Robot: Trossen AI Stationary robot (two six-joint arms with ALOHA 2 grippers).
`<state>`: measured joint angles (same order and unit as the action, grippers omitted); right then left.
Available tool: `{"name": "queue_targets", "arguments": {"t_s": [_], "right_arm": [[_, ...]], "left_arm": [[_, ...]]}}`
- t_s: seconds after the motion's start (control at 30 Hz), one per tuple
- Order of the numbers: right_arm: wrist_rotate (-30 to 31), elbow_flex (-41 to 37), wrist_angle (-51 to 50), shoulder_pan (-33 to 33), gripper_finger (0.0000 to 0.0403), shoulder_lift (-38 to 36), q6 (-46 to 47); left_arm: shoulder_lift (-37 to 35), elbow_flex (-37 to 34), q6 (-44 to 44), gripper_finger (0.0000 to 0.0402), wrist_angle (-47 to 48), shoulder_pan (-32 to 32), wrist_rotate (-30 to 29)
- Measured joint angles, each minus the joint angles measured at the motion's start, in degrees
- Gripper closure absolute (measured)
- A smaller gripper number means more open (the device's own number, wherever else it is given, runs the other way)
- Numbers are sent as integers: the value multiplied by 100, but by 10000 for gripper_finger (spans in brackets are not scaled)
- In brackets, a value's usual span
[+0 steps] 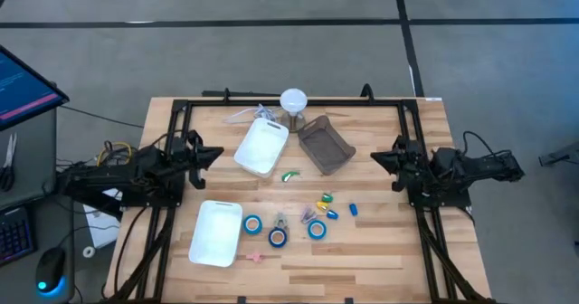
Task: Pick and place Stapler, Stapler remover, tape
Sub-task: Put the right blue stapler into the black bin
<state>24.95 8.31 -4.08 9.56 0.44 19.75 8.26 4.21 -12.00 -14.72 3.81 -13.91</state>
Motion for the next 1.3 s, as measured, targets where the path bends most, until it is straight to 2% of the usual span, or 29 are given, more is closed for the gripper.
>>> {"name": "queue_targets", "arguments": {"t_s": [0.13, 0.33, 0.43, 0.53, 0.67, 0.87, 1.07, 1.23, 1.3], "right_arm": [[207, 331, -485, 7, 403, 220, 374], [689, 720, -1049, 7, 403, 1070, 913], [808, 1029, -1317, 11, 403, 1565, 1373], [808, 1512, -1846, 42, 403, 2124, 1744], [830, 2285, -2919, 99, 403, 2897, 2141], [828, 2983, -4505, 98, 403, 3810, 3198], [374, 3146, -4703, 339, 403, 4662, 4516], [332, 3459, -4802, 787, 403, 5533, 5351], [334, 3707, -5208, 943, 403, 5943, 5730]], "left_arm": [[1048, 481, -30, 394, -1, 0, -2], [2820, 1071, -269, 394, 27, 0, -149], [3456, 1453, -526, 394, 13, -61, -151], [3873, 1865, -397, 394, 7, -237, -149], [4136, 2295, -101, 394, -15, -451, -149], [4163, 2362, -45, 394, 8, -563, -167], [4065, 2362, -201, 394, 7, -579, -170], [3878, 2362, -183, 394, 41, -579, -170], [3796, 2362, -184, 394, -9, -579, -170]]}}
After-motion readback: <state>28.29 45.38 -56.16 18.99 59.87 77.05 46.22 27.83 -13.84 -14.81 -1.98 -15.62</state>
